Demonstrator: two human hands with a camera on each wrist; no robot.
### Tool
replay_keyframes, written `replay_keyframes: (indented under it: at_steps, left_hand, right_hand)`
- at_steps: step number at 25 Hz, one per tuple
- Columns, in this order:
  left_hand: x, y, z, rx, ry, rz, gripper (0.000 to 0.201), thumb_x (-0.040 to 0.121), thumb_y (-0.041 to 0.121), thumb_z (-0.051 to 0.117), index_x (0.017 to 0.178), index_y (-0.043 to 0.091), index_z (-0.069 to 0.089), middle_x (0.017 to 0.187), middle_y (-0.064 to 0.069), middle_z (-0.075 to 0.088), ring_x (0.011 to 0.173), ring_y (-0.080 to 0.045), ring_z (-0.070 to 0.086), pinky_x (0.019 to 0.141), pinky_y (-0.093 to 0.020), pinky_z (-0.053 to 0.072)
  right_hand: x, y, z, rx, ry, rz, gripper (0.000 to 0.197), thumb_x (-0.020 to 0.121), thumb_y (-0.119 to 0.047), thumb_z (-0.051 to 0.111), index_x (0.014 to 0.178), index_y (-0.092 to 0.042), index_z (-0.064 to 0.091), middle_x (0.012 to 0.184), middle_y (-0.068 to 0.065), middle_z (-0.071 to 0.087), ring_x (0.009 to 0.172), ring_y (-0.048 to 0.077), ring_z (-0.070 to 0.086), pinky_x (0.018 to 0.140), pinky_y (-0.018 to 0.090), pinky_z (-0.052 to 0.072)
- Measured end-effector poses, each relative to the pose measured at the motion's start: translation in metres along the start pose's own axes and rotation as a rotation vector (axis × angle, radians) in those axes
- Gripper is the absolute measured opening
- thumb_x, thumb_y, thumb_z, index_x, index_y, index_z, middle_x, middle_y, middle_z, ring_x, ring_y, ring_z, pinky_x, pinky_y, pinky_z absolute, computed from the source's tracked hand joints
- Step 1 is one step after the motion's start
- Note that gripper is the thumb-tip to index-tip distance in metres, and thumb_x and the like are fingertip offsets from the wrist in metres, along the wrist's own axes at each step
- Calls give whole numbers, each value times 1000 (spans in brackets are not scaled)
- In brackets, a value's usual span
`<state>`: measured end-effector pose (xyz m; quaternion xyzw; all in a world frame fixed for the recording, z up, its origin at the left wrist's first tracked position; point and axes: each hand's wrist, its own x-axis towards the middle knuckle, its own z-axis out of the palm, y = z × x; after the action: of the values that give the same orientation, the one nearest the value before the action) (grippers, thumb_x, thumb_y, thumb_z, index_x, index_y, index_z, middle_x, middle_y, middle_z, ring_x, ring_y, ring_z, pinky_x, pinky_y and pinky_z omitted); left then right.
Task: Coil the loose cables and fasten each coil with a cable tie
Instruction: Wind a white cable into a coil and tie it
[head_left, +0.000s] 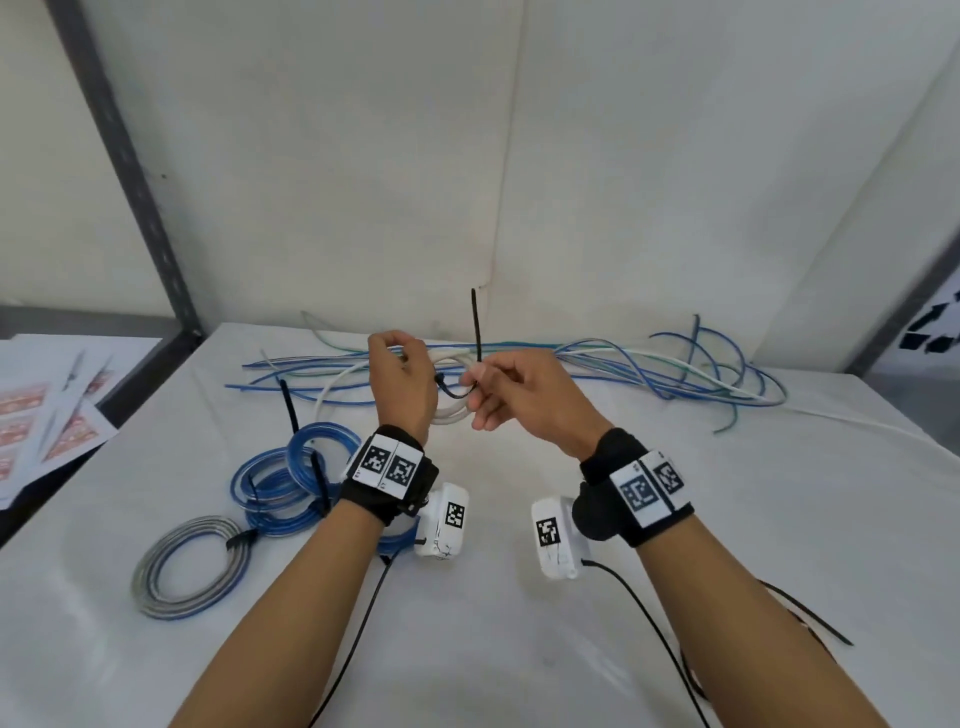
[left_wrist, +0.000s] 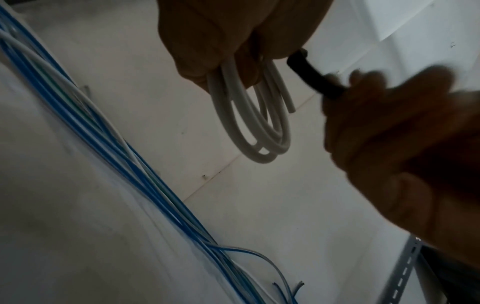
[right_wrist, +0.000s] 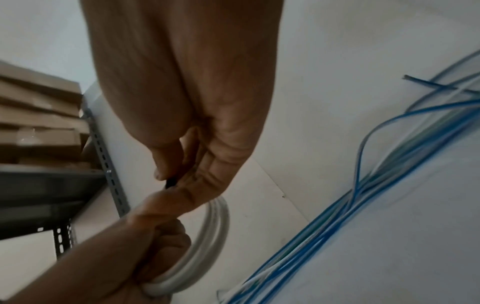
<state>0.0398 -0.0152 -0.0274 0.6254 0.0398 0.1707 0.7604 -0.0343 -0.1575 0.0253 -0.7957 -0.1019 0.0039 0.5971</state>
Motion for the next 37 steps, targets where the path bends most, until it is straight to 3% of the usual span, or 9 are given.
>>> replay_keyframes:
  at_steps: [5,11,14,17,21,25,28,33,37]
  left_hand:
    - [-2,-5,-4,103,-2,136,9,100,15,46,96,24,47,67,1,51,53,-13,44,57,-31,38]
    - [-1,-4,-5,149,-144,95,26,96,17,42,109,18,64,65,-1,53,48,-12,40,52,-29,35]
    - [-3,2,-4,225,-236,133,34,92,20,40,95,18,74,65,-11,65,45,-12,42,49,-26,37]
    - [-5,4,-3,210,-266,74,34,98,8,41,90,9,74,51,9,57,37,-4,39,42,-19,31]
    - [-3,6,-5,125,-283,-70,33,103,10,39,102,5,72,51,0,48,39,-11,34,42,-20,28]
    - [-10,14,-4,93,-384,-164,36,102,6,38,73,2,60,42,6,42,35,-9,32,38,-18,24]
    - [-7,12,-5,83,-328,-87,31,98,6,42,69,5,49,45,6,39,40,-12,27,42,-20,23]
    - [-5,24,-9,147,-291,129,38,99,5,45,62,15,49,48,11,48,46,-12,33,48,-27,28]
    - [-12,35,-8,218,-301,327,26,98,6,46,75,1,56,74,-8,68,53,-9,39,49,-22,32]
  right_hand:
    - [17,21,14,-62,160,-74,31,103,-17,58,89,10,68,74,21,71,55,21,69,54,26,56]
    - [15,45,29,-382,346,-545,10,97,-9,67,99,-6,76,85,4,66,72,18,66,65,26,54]
    - [17,51,28,-505,411,-678,8,93,-3,70,99,-3,76,94,6,64,80,14,61,70,19,47]
    - [16,50,26,-499,415,-687,9,93,-3,70,100,-4,77,95,5,65,80,9,57,72,15,42]
    - [11,52,23,-688,394,-778,14,93,-4,68,102,-10,77,98,4,69,85,24,66,66,37,55]
    - [10,51,22,-894,435,-806,16,88,-5,73,100,-15,77,97,0,69,87,23,66,60,36,53]
    - [5,43,26,-677,389,-690,6,93,-16,72,96,-14,77,93,-3,68,78,16,62,60,28,48]
    - [-9,1,24,188,211,-186,34,104,-27,55,91,-2,73,62,-1,47,50,9,37,48,17,30]
    - [-8,-12,13,225,69,13,42,103,-33,55,76,-5,70,56,2,37,43,10,27,43,18,23]
